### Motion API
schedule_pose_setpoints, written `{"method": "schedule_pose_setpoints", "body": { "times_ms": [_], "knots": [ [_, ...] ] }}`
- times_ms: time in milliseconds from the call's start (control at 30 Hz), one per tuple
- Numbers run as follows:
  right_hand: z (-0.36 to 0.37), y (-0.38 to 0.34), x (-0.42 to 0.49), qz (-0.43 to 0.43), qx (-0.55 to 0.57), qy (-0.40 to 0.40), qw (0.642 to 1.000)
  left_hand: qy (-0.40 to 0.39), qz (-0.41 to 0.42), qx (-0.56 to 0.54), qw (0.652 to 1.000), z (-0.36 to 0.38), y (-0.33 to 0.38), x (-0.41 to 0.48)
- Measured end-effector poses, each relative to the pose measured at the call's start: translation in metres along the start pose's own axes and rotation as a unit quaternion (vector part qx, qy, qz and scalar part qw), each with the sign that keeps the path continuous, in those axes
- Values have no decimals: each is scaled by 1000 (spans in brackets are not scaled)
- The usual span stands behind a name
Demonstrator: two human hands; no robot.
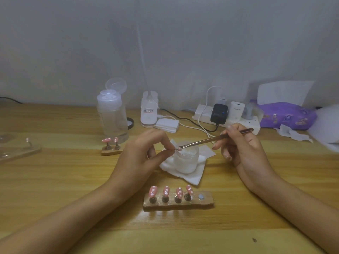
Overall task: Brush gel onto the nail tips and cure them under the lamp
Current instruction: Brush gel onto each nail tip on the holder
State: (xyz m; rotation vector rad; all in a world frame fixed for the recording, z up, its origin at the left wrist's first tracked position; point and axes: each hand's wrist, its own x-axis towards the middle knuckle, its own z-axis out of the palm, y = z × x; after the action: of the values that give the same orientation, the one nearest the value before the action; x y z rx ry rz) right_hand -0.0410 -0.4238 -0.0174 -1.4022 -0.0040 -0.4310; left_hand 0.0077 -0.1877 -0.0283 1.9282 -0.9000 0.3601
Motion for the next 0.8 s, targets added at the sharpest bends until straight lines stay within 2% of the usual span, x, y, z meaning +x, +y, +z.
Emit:
{"method": "schedule_pose_setpoints", "body": {
  "times_ms": [200, 333, 500, 633, 800],
  "knots": [
    [0, -1, -1, -12, -9, -11, 1000, 0, -9, -17, 1000, 0, 0, 0],
    [0, -1, 0, -3, 2, 13, 1000, -2, -12, -21, 1000, 0, 0, 1],
    [1, -1, -1, -14, -13, -9, 1000, -2, -19, -24, 1000, 0, 1, 0],
    [-1, 0, 0, -13, -3, 12, 1000, -4, -24, -21, 999, -1, 2, 0],
    [0, 1, 0, -30, -2, -19, 999, -4, -23, -23, 999, -1, 2, 1]
  ]
}}
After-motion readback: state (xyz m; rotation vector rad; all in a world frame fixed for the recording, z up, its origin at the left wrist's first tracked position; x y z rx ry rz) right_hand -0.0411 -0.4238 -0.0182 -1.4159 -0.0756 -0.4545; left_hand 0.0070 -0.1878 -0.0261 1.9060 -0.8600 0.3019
